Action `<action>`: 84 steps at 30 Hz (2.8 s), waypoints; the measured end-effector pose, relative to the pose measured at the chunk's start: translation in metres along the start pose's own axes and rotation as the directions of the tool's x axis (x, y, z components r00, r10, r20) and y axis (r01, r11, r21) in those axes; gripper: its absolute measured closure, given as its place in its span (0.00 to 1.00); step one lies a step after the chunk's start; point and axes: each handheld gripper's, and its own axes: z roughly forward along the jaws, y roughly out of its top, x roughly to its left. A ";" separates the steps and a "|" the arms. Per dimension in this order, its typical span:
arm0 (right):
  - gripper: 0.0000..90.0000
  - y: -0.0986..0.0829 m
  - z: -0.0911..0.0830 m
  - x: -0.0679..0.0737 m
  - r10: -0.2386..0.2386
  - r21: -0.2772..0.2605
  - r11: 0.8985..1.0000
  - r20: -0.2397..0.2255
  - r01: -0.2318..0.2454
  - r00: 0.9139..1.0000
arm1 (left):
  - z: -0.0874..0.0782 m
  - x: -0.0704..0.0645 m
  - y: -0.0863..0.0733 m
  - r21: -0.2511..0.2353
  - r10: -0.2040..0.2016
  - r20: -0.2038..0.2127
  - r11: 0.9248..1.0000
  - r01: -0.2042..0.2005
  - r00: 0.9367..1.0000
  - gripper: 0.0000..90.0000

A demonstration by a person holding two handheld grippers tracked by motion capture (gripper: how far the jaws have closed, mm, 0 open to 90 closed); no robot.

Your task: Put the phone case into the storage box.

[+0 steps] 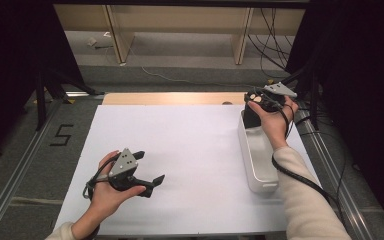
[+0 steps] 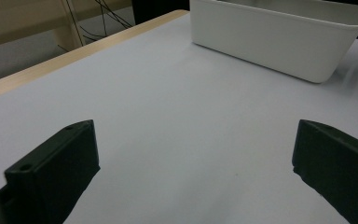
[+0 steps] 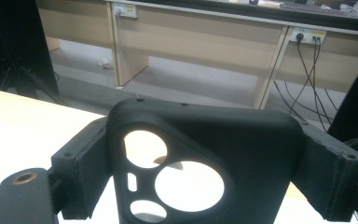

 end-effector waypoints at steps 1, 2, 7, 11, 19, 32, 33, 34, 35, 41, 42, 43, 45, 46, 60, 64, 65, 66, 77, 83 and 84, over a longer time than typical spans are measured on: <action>0.17 0.000 0.000 0.000 -0.002 0.002 1.000 0.001 0.002 1.000 | 0.000 0.000 0.000 0.000 0.000 0.000 1.000 0.000 1.000 0.00; 0.17 -0.001 0.001 0.001 -0.004 0.002 1.000 0.000 0.004 1.000 | 0.000 0.000 0.000 0.000 0.000 0.000 1.000 0.000 1.000 0.00; 0.17 -0.003 0.004 0.002 -0.007 0.016 1.000 0.002 0.007 1.000 | 0.000 0.000 0.000 -0.002 0.000 -0.001 1.000 0.000 1.000 0.00; 0.17 -0.005 0.006 0.002 -0.009 0.025 1.000 0.000 0.009 1.000 | 0.000 0.000 0.000 -0.001 -0.001 -0.001 1.000 0.001 1.000 0.00; 0.17 -0.007 0.007 0.002 -0.005 0.030 1.000 0.000 0.005 1.000 | 0.000 0.000 0.000 -0.001 -0.001 0.001 1.000 0.001 1.000 0.00; 0.17 -0.013 0.014 0.003 -0.007 0.056 0.998 -0.006 0.007 1.000 | 0.000 0.000 0.000 -0.002 -0.002 0.002 1.000 0.002 1.000 0.00; 0.17 -0.013 0.014 0.003 -0.008 0.057 0.998 -0.008 0.008 1.000 | 0.000 0.000 0.000 -0.001 -0.003 0.002 1.000 0.003 1.000 0.00; 0.17 -0.012 0.014 0.003 -0.007 0.060 0.998 -0.007 0.008 1.000 | 0.000 0.000 0.000 -0.001 -0.003 0.002 1.000 0.003 1.000 0.00; 0.17 -0.012 0.015 0.003 -0.008 0.061 0.998 -0.007 0.008 1.000 | 0.000 0.000 0.000 0.000 -0.003 0.003 1.000 0.003 1.000 0.00; 0.17 -0.013 0.015 0.003 -0.002 0.054 0.999 -0.007 0.002 1.000 | 0.001 0.000 0.000 0.001 -0.002 0.003 1.000 0.002 1.000 0.00; 0.17 -0.013 0.015 0.003 -0.002 0.057 0.998 -0.009 0.003 1.000 | 0.001 0.000 0.000 0.001 -0.002 0.003 1.000 0.002 1.000 0.00; 0.17 -0.013 0.016 0.003 -0.003 0.057 0.998 -0.009 0.003 1.000 | 0.001 0.000 0.000 0.001 -0.002 0.004 1.000 0.002 1.000 0.00; 0.17 -0.013 0.017 0.003 0.000 0.055 0.999 -0.008 0.000 1.000 | 0.001 0.000 0.000 0.001 -0.002 0.003 1.000 0.002 1.000 0.00; 0.17 -0.013 0.017 0.003 0.000 0.056 0.998 -0.009 0.001 1.000 | 0.001 0.000 0.000 0.002 -0.002 0.003 1.000 0.002 1.000 0.00; 0.16 -0.017 0.025 0.002 -0.004 0.055 0.999 -0.012 0.005 1.000 | 0.000 0.000 0.000 0.000 -0.005 0.001 1.000 0.005 1.000 0.00; 0.15 -0.018 0.025 0.001 -0.007 0.055 0.998 -0.017 0.008 1.000 | 0.000 0.001 -0.001 0.001 -0.004 0.002 1.000 0.004 1.000 0.00; 0.15 -0.018 0.025 0.001 -0.007 0.055 0.998 -0.020 0.008 1.000 | 0.000 0.001 0.000 0.001 -0.004 0.001 1.000 0.004 1.000 0.00; 0.15 -0.018 0.025 0.001 -0.004 0.053 0.999 -0.023 0.006 1.000 | 0.001 0.001 0.000 0.000 -0.005 0.002 1.000 0.005 1.000 0.00; 0.05 -0.018 0.025 -0.001 -0.015 0.062 0.998 -0.009 0.016 1.000 | 0.001 0.001 -0.001 0.004 -0.002 0.004 1.000 0.002 1.000 0.00; 0.01 -0.016 0.023 -0.003 -0.009 0.057 0.998 -0.003 0.009 1.000 | 0.001 0.001 -0.001 0.003 -0.002 0.003 1.000 0.002 1.000 0.00; 0.00 -0.016 0.023 -0.003 -0.008 0.051 0.999 -0.001 0.008 1.000 | 0.001 0.001 -0.001 0.003 -0.002 0.004 1.000 0.002 1.000 0.00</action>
